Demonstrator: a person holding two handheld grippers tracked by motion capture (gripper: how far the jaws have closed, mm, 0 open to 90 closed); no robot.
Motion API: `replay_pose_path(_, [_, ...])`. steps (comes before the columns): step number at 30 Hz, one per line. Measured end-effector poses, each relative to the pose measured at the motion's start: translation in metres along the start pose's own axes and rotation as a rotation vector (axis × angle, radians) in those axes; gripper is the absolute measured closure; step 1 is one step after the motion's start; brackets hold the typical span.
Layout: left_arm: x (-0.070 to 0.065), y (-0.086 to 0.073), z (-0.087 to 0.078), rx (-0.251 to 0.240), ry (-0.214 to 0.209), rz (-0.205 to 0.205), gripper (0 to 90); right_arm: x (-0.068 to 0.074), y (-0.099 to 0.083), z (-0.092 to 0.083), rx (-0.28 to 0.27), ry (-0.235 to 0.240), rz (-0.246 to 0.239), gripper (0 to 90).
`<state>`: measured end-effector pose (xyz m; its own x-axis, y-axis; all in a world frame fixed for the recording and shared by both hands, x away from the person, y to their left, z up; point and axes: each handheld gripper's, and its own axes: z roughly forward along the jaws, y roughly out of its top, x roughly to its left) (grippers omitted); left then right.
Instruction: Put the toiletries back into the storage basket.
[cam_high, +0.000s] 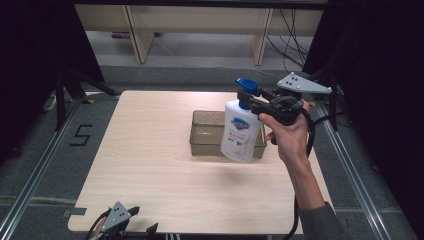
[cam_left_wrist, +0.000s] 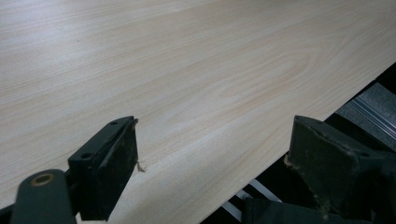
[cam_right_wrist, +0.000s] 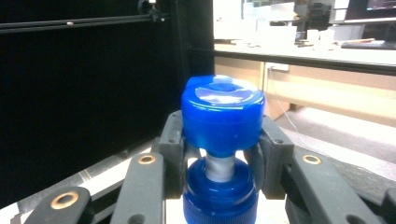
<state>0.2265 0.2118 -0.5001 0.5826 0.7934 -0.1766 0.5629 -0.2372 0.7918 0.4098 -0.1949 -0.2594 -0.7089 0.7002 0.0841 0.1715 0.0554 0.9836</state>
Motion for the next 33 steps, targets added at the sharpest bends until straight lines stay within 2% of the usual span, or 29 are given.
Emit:
replay_pose_path(2, [0.000,0.000,0.000,-0.002,-0.001,-0.003,15.3,-0.003,0.002,-0.001,0.004,-0.009,0.013,62.0])
replay_pose_path(4, [0.000,0.000,0.000,-0.003,-0.001,-0.004,15.3,-0.008,0.004,-0.001,-0.003,-0.025,0.003,62.0])
replay_pose_path(7, [0.000,0.000,-0.001,0.003,0.012,-0.005,15.3,-0.012,0.006,0.000,-0.001,-0.039,0.013,62.0])
replay_pose_path(10, [0.000,0.000,0.000,-0.005,0.000,-0.003,15.3,-0.019,0.009,0.000,-0.005,-0.060,0.008,62.0])
replay_pose_path(15, [0.001,0.000,0.000,-0.007,0.002,-0.006,15.3,-0.029,0.011,0.003,-0.006,-0.083,0.032,62.0])
replay_pose_path(17, [0.002,0.000,0.000,0.000,0.000,0.004,15.3,-0.035,0.011,0.005,-0.008,-0.096,0.024,61.9])
replay_pose_path(21, [0.001,0.000,0.001,-0.003,-0.002,-0.002,15.3,-0.043,0.009,0.010,0.002,-0.119,0.044,62.0])
replay_pose_path(22, [0.001,0.000,0.001,-0.003,-0.002,-0.001,15.3,-0.045,0.008,0.011,-0.001,-0.122,0.032,62.0])
replay_pose_path(23, [0.001,0.000,0.001,-0.004,-0.002,-0.001,15.2,-0.047,0.008,0.013,0.007,-0.126,0.041,62.0])
replay_pose_path(30, [0.000,0.000,0.001,-0.005,0.000,-0.008,15.3,-0.060,0.004,0.019,0.009,-0.166,0.029,62.0])
replay_pose_path(33, [0.000,0.000,0.000,-0.002,0.001,-0.001,15.2,-0.064,0.002,0.021,0.014,-0.180,0.041,62.0])
